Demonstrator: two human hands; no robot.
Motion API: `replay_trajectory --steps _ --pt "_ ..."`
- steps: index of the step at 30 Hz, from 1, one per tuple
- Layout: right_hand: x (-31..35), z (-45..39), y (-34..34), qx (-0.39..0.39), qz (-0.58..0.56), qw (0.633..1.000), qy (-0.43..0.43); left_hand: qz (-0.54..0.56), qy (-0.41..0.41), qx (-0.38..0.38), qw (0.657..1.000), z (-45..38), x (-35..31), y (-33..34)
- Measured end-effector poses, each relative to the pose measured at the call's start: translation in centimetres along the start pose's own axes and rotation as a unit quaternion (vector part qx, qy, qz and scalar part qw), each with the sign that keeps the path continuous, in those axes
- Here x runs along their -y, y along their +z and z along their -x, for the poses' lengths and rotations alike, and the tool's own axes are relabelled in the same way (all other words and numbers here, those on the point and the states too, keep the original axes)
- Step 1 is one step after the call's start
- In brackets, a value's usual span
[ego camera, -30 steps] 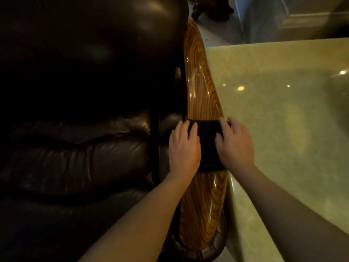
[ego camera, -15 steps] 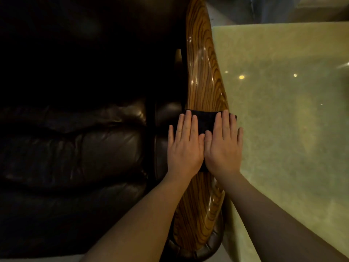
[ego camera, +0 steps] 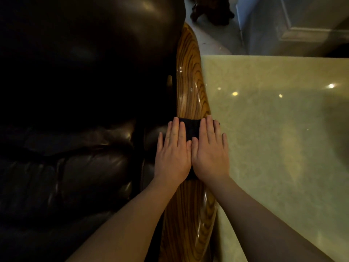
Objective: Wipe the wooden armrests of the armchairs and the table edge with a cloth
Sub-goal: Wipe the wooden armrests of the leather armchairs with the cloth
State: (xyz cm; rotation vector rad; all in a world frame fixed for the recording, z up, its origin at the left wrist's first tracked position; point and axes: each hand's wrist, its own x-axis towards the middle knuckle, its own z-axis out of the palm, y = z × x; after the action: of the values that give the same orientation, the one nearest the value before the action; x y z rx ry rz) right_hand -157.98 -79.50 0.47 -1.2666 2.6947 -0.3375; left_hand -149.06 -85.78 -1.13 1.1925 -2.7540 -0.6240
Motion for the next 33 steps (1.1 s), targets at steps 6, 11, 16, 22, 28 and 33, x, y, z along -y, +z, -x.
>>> replay_trajectory --steps 6,11,16,22,28,33 --pt "0.3 -2.7 -0.1 0.007 0.001 1.0 0.002 0.018 0.019 0.016 1.0 -2.7 0.3 -1.0" --pt "0.7 -5.5 -0.4 0.02 0.0 1.0 -0.007 0.022 0.027 0.029 0.999 -5.5 0.6 -1.9" --pt "1.1 -8.3 -1.0 0.026 -0.008 0.999 -0.018 0.029 0.018 0.035 0.999 -8.3 0.8 -2.3" --pt "1.3 -12.2 -1.0 0.026 -0.019 0.999 -0.03 0.044 0.004 0.006 0.999 -11.9 1.1 -2.3" --pt "1.2 -16.1 -0.8 0.017 -0.069 0.997 -0.023 0.061 -0.02 -0.03 0.997 -15.6 0.8 -2.4" --pt "0.9 -18.2 -0.6 0.003 -0.093 0.995 -0.033 0.089 -0.03 -0.056 0.994 -17.4 0.6 -2.5"
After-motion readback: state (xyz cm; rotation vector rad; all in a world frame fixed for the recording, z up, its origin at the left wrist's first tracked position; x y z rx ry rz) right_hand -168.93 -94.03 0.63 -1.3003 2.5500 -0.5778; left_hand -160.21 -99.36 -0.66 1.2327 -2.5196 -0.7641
